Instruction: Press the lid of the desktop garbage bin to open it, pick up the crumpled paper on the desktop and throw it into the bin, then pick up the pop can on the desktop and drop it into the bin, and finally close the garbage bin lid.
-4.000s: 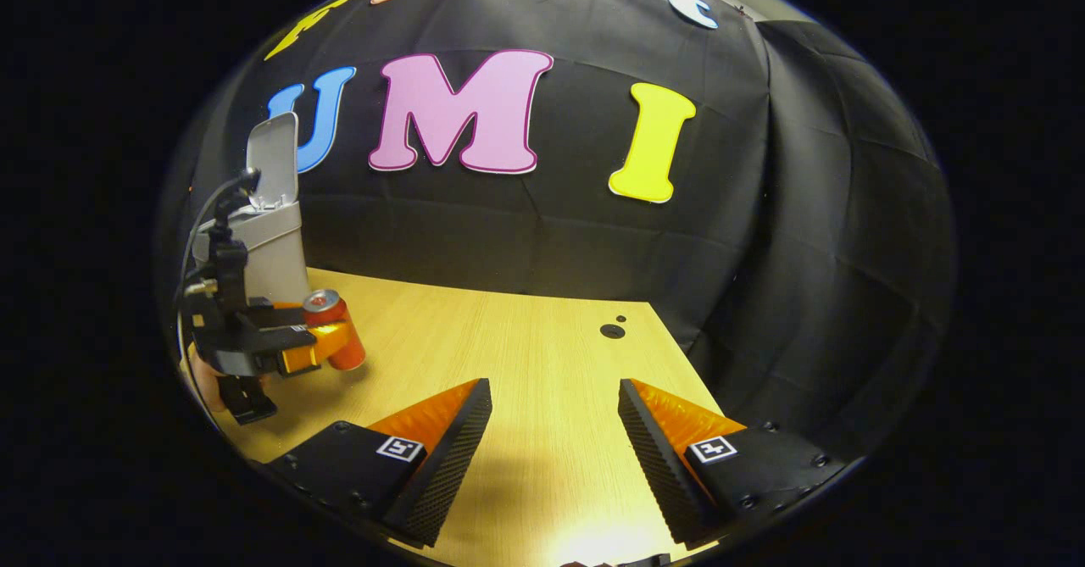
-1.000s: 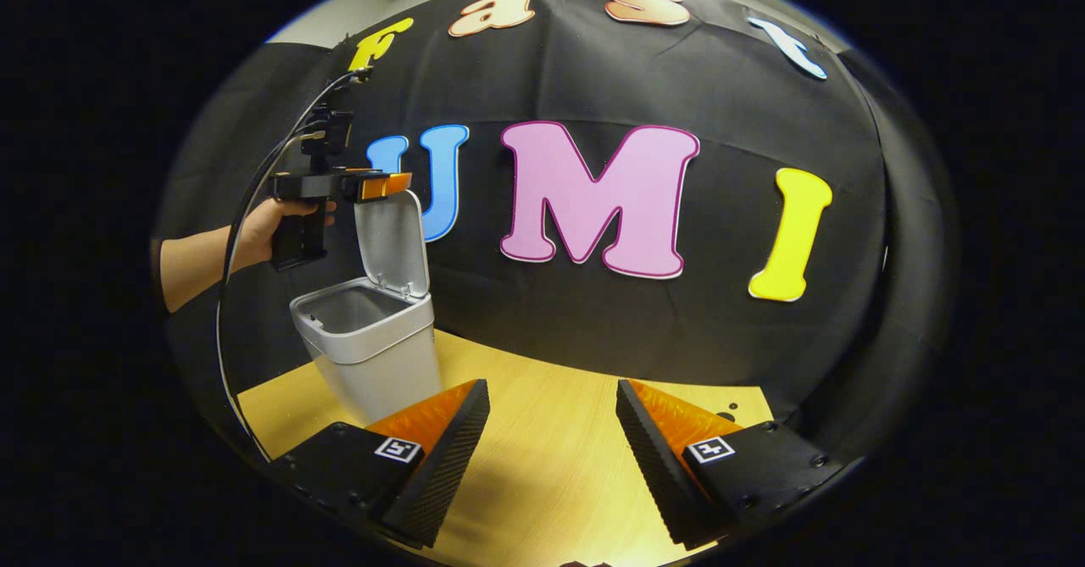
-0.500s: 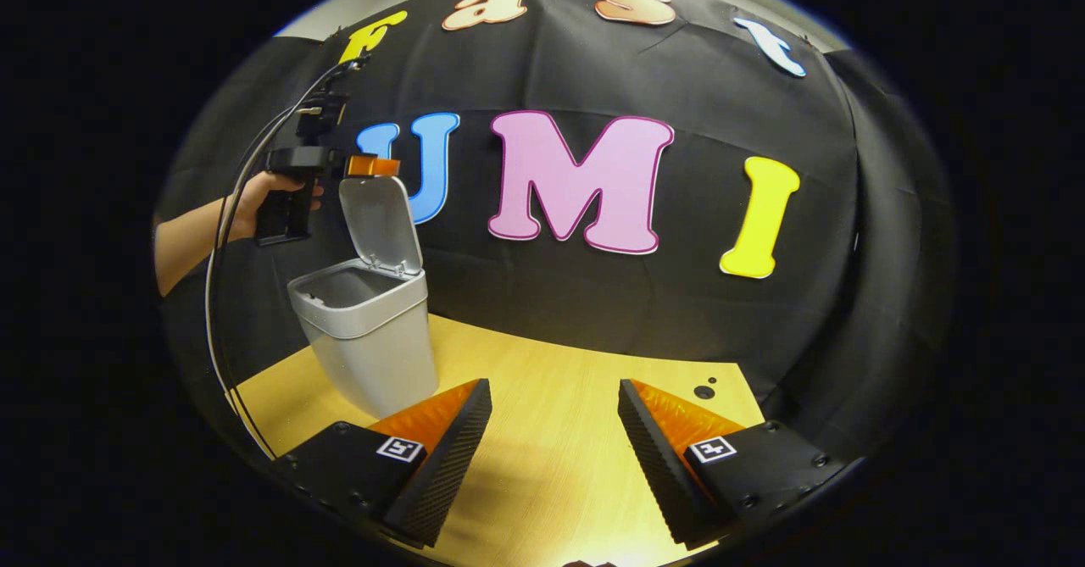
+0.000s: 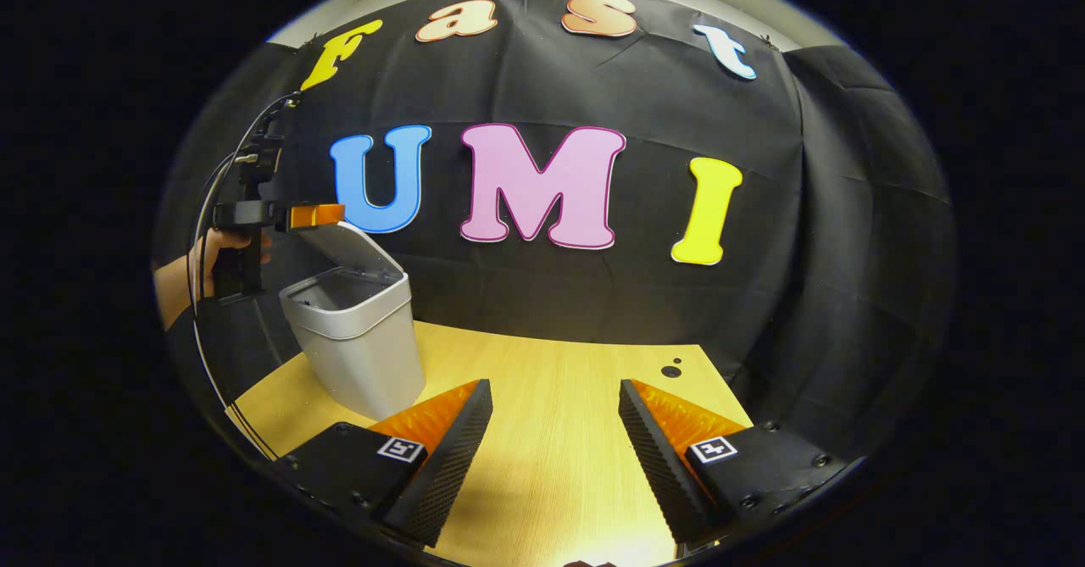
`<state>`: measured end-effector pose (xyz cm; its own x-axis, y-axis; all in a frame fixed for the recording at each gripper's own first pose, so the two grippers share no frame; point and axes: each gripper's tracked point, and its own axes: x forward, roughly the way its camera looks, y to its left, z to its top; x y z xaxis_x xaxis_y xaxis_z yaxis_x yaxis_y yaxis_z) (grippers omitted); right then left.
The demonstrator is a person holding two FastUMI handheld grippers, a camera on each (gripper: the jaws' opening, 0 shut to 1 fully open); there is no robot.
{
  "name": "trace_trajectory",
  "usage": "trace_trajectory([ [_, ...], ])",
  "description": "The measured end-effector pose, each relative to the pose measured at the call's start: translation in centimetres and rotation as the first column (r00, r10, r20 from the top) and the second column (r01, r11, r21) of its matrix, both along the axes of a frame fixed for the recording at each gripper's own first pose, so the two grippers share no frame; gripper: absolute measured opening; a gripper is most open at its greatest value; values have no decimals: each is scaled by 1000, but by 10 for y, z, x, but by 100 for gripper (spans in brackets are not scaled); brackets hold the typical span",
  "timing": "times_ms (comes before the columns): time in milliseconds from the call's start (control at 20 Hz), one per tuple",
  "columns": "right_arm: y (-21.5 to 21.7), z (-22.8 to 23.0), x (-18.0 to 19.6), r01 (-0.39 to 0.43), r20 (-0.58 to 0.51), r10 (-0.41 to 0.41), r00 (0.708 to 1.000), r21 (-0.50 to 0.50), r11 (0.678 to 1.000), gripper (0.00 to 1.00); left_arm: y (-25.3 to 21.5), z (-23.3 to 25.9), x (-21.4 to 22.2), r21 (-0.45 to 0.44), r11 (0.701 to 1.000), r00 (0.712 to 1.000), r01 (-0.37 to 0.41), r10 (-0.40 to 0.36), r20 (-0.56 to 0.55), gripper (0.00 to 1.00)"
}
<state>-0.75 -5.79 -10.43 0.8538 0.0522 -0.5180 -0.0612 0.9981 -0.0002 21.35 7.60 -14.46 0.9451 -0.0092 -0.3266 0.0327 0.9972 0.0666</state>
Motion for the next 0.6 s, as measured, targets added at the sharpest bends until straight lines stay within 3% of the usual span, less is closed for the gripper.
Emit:
trace_trajectory([
  [600, 14, 0, -64, 36, -55, -39, 998, -52, 998, 97, 9, -85, -47, 32, 999, 989, 8, -3, -150, 99],
])
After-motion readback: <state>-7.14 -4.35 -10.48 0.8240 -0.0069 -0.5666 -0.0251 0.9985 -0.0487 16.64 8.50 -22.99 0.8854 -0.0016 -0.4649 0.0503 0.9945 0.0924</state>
